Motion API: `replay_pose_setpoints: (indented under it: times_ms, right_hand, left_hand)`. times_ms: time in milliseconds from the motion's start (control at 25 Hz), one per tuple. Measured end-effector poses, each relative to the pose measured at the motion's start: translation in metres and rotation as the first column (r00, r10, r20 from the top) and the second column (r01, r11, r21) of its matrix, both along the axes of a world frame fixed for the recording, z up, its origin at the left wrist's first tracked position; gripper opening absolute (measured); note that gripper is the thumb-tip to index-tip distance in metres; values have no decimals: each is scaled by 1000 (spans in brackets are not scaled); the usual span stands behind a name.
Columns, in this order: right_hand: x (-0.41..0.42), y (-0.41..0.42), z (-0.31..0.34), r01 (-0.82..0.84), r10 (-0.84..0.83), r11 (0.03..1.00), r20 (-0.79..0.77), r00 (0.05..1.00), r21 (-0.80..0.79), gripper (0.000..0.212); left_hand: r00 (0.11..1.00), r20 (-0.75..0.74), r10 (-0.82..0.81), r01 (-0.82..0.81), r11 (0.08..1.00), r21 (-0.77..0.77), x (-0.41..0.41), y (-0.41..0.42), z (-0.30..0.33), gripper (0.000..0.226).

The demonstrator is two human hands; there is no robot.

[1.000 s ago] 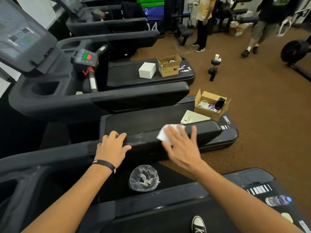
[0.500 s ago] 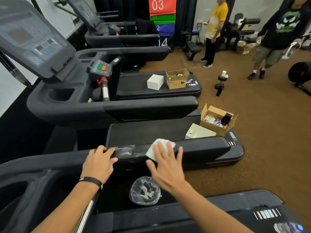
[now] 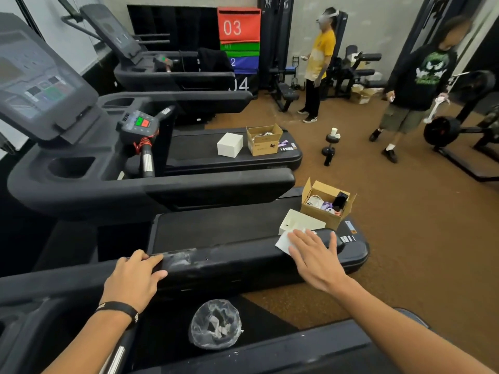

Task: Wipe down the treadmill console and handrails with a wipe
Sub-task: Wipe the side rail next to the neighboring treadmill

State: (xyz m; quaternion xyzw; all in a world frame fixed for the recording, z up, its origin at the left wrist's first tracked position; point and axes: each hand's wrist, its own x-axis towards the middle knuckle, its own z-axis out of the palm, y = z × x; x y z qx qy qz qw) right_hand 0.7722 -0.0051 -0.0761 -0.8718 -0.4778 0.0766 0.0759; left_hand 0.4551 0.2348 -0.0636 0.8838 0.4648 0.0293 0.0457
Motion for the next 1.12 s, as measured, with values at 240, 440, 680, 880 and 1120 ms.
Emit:
replay_pose_setpoints:
  times_ms: [240, 440, 680, 880, 1120]
  right_hand:
    - [0, 30, 7, 46, -45, 998, 35, 998, -49, 64]
    - [-14, 57, 1, 132, -120, 985, 108, 987, -114, 85]
    - [-44, 109, 7, -173, 167, 972, -54, 985, -157, 94]
    - [-76, 155, 21, -398, 329, 887, -284, 901, -235, 92]
    - [35, 95, 21, -348, 255, 870, -286, 924, -349, 92]
  left_hand:
    - [1000, -5, 22, -22, 999, -23, 2, 7, 0, 44]
    - [999, 38, 33, -31, 999, -38, 6, 7, 2, 42]
    - [994, 50, 99, -96, 994, -57, 10, 1, 6, 40]
    - [993, 37, 113, -111, 993, -44, 9, 3, 5, 40]
    - [990, 12, 140, -139, 990, -37, 11, 4, 3, 40]
